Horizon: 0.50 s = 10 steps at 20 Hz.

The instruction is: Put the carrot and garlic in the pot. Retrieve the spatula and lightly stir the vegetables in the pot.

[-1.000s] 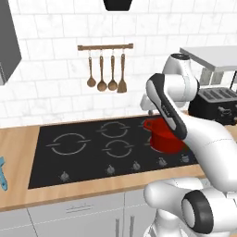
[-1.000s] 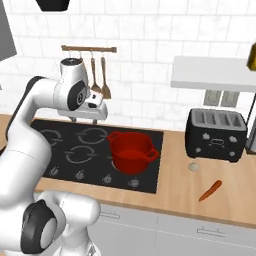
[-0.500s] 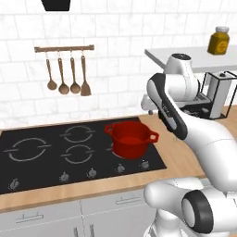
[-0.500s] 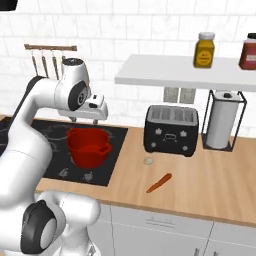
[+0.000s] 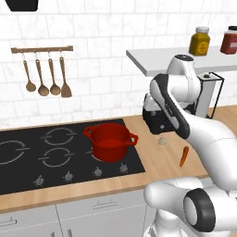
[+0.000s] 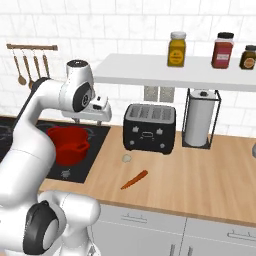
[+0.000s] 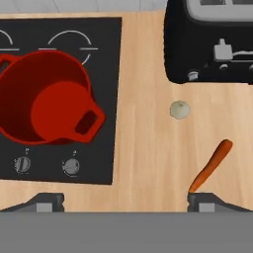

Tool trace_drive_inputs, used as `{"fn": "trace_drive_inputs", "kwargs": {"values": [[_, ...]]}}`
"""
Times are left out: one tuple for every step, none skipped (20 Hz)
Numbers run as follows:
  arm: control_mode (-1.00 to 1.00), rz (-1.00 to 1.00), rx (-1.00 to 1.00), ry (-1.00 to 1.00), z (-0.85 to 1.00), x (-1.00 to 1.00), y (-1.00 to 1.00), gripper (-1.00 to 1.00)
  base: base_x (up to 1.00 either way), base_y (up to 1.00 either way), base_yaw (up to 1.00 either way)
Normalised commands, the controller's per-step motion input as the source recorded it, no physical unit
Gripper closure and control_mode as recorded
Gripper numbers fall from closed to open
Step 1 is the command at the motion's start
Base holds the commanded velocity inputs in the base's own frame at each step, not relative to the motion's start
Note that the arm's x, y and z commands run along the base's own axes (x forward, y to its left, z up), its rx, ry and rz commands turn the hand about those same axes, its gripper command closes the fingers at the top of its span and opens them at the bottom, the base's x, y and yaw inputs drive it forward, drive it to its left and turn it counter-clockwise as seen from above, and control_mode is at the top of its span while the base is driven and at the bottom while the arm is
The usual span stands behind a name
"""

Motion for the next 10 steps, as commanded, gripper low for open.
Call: {"fn": "trace_drive_inputs", "kwargs": {"values": [[-1.00,0.00,0.00,0.03,-0.49,0.04,-0.34,-1.00,0.00,0.00,0.00],[-1.00,0.00,0.00,0.05,-0.58,0.10,-0.38,-1.00,0.00,0.00,0.00],[-1.00,0.00,0.00,0.09,-0.67,0.17,-0.46,-1.00,0.00,0.00,0.00],[-1.00,0.00,0.00,0.10,-0.69,0.28,-0.49,-1.00,0.00,0.00,0.00],[-1.00,0.00,0.00,0.10,-0.71,0.32,-0.56,-1.00,0.00,0.00,0.00],[-1.00,0.00,0.00,0.09,-0.73,0.34,-0.58,-1.00,0.00,0.00,0.00],[-1.00,0.00,0.00,0.10,-0.78,0.34,-0.59,-1.00,0.00,0.00,0.00],[-1.00,0.00,0.00,0.09,-0.76,0.36,-0.53,-1.00,0.00,0.00,0.00],[-1.00,0.00,0.00,0.09,-0.74,0.40,-0.53,-1.00,0.00,0.00,0.00],[-1.00,0.00,0.00,0.09,-0.73,0.44,-0.51,-1.00,0.00,0.00,0.00]]}}
